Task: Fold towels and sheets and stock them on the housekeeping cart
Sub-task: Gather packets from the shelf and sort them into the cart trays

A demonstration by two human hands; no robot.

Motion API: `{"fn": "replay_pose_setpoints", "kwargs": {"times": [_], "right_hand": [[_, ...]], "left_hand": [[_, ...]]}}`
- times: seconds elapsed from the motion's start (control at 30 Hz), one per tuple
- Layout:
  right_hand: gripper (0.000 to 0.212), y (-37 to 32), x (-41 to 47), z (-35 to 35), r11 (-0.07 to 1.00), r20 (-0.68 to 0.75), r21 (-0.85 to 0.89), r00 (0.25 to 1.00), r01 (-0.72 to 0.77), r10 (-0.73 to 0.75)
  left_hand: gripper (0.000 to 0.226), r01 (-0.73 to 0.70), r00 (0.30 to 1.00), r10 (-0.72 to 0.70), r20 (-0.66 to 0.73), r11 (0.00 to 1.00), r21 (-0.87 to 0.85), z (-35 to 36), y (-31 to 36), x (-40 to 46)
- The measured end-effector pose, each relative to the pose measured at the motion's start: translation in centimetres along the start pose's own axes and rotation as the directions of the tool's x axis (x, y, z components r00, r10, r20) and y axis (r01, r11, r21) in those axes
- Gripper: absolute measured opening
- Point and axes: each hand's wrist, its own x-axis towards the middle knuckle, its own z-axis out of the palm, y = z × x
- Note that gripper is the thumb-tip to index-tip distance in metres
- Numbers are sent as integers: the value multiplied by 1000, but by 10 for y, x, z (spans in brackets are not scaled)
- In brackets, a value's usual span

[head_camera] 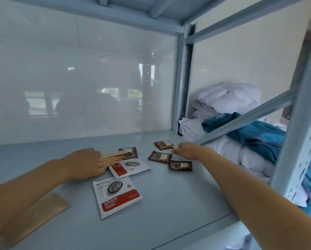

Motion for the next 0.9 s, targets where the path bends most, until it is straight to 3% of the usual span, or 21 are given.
{"fn": "replay_pose_setpoints", "kwargs": {"times": [0.17,0.33,0.47,0.6,0.77,0.9], "right_hand": [[56,-9,7,9,999,-86,-32,995,40,-42],[29,-17,5,11,988,-118,-127,988,86,-101],[47,-12,1,7,979,-192,-195,977,56,-94],[53,-26,-12,0,962,-275,-266,952,58,-133],[50,-91,-43,-4,912,-295,-257,873,320,-389],[52,-150,-74,2,778,-245,-264,741,570,-625]], "left_hand": [[35,-28,999,28,-25,1000,-1,9,-1,8],[28,-27,999,28,45,999,-33,4,11,13],[23,-39,992,44,121,998,-43,-9,16,10],[29,-33,995,33,94,999,-2,-11,7,-4],[34,40,999,-41,33,999,21,-5,-14,-27],[29,109,994,-109,2,993,-40,-15,-38,-57]]}}
